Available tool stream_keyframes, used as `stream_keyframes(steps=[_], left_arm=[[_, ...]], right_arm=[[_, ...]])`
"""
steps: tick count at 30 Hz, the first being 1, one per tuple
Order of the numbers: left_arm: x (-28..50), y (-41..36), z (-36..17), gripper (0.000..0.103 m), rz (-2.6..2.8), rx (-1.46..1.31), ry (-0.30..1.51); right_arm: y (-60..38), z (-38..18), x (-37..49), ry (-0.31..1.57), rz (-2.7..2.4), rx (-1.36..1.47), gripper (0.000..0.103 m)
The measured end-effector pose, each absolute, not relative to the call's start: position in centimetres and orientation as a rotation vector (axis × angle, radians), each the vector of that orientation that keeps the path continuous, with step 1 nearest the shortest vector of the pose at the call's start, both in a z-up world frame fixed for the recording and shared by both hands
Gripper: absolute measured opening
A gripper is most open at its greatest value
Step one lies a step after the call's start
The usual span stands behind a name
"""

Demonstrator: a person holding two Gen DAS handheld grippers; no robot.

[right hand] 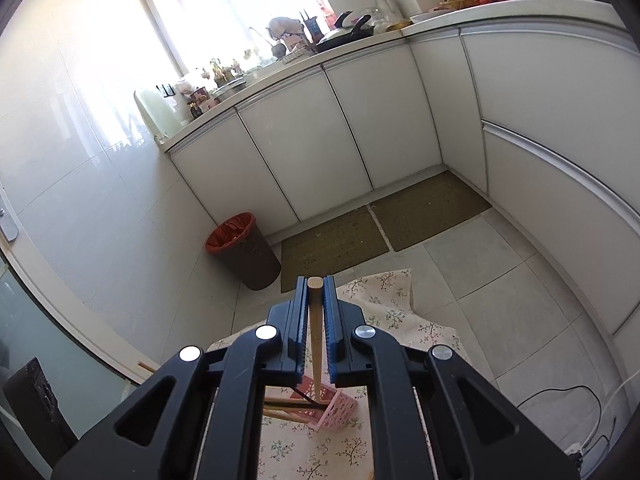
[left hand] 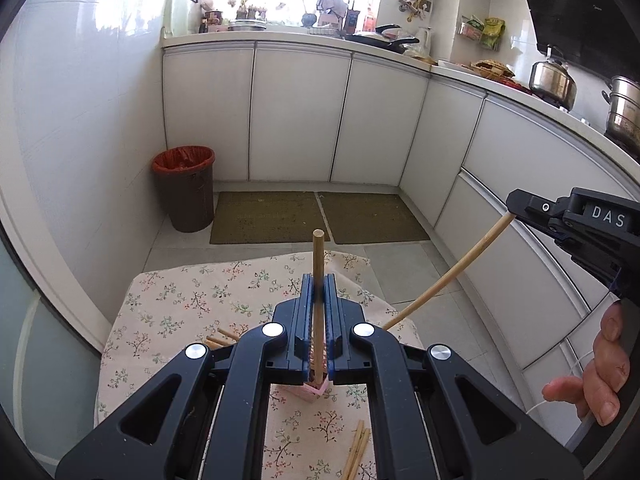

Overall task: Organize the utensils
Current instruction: 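Carry both chopsticks over the pink cup, lower them in and open both grippers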

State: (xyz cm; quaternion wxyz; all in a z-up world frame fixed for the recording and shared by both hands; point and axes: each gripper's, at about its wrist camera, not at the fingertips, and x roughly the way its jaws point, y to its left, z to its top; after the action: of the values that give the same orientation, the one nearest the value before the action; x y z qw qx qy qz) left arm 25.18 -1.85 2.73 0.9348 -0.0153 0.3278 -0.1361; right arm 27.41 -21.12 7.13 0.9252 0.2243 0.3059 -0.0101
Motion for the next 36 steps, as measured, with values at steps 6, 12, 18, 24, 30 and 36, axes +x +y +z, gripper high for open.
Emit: stream_keyframes(steps=[6, 12, 18, 24, 30, 36], left_arm=[[27.8, -2.5, -1.1, 0.006, -0.292, -0.026, 0.75], [27.9, -1.1, -2.0, 0.015, -0.287, -0.071, 0.732], [27.4, -0.2, -0.4, 0.019, -0.205, -0.083, 0.647], [27.0, 0.1, -0.7, 0.027, -0.087, -0.062, 0.642], [25.9, 0.0, -1.2, 0.037, -0.038, -0.029, 0.653], [23.7, 0.4, -0.7, 0.043, 0.006, 0.001, 0.619]], right_arm=[[-20.4, 3.2, 30.5, 0.68, -0.004, 0.454, 0.008], [-18.8, 0.9, 32.1, 0.693, 0.023, 0.413, 0.008], [-17.3, 0.0, 32.2, 0.688, 0.036, 0.364, 0.008], [-16.6, -1.4, 31.1, 0.719, 0.037, 0.324, 0.008], [-15.9, -2.0, 29.5, 0.748, 0.023, 0.294, 0.013], [-15.9, -1.1, 25.7, 0.695, -0.044, 0.234, 0.037]])
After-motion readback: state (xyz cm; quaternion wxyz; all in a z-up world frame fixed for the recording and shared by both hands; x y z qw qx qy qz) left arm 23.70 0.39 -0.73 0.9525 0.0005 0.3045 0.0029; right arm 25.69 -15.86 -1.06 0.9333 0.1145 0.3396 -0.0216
